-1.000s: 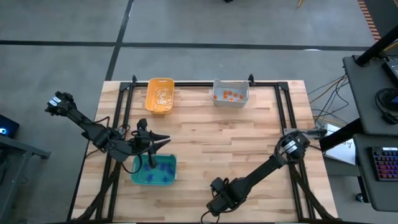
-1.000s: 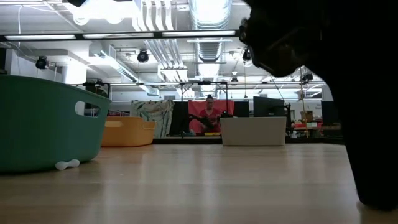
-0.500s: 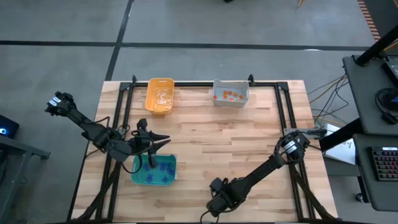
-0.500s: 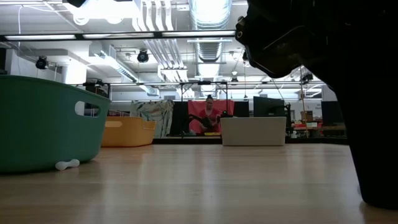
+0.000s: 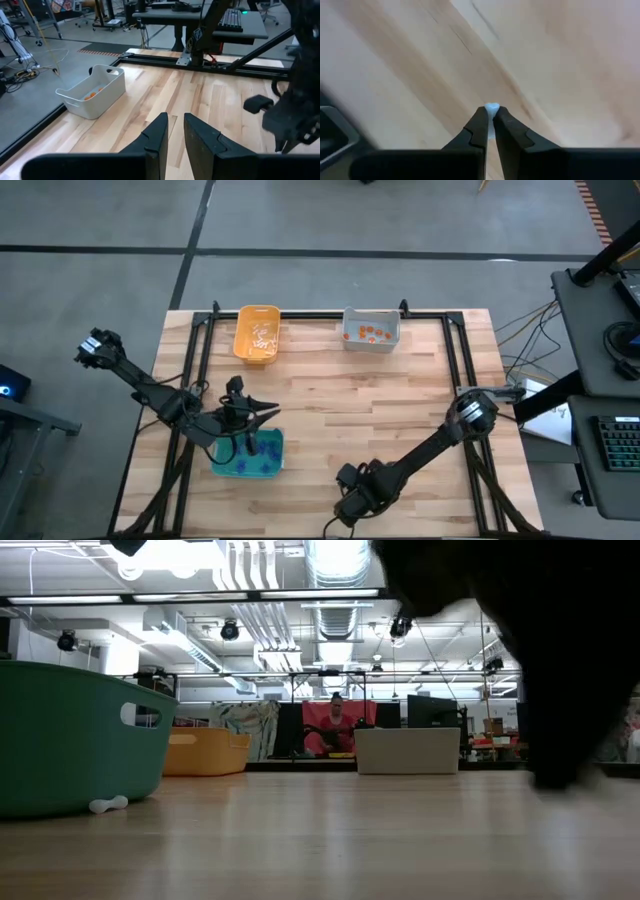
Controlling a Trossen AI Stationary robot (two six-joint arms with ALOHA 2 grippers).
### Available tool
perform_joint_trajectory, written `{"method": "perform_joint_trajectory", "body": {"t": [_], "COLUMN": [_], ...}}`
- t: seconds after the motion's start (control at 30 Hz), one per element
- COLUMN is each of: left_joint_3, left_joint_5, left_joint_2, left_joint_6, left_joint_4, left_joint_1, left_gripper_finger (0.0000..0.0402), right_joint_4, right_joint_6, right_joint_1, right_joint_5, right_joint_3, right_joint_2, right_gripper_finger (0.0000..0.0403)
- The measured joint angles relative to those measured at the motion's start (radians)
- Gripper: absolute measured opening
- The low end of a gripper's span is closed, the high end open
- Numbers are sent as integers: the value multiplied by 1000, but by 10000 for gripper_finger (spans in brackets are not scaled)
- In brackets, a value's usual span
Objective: Sort Halloween decoration
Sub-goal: Put the white bone toy into the orange bin
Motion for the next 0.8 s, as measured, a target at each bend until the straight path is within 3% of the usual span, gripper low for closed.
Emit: {"method": "perform_joint_trajectory", "body": {"t": [0.23, 0.5, 0.63, 0.8], "left_joint_3": [0, 0, 0, 25], "left_joint_5": [0, -1, -21, -131], "left_joint_2": [35, 42, 31, -23], "left_joint_6": [-11, -48, -19, 82], "left_joint_4": [58, 117, 147, 144], "left_joint_1": [-8, -77, -121, -148], "left_gripper_finger": [45, 45, 45, 45], "right_joint_4": [1, 30, 112, 293], "right_joint_6": [-216, -611, -851, -1151], "right_joint_1": [-52, -186, -286, -435], "right_joint_5": [116, 239, 262, 246], "right_joint_3": [3, 4, 4, 4], "right_joint_2": [-87, -163, -185, -187], "right_gripper_finger": [19, 19, 19, 19]}}
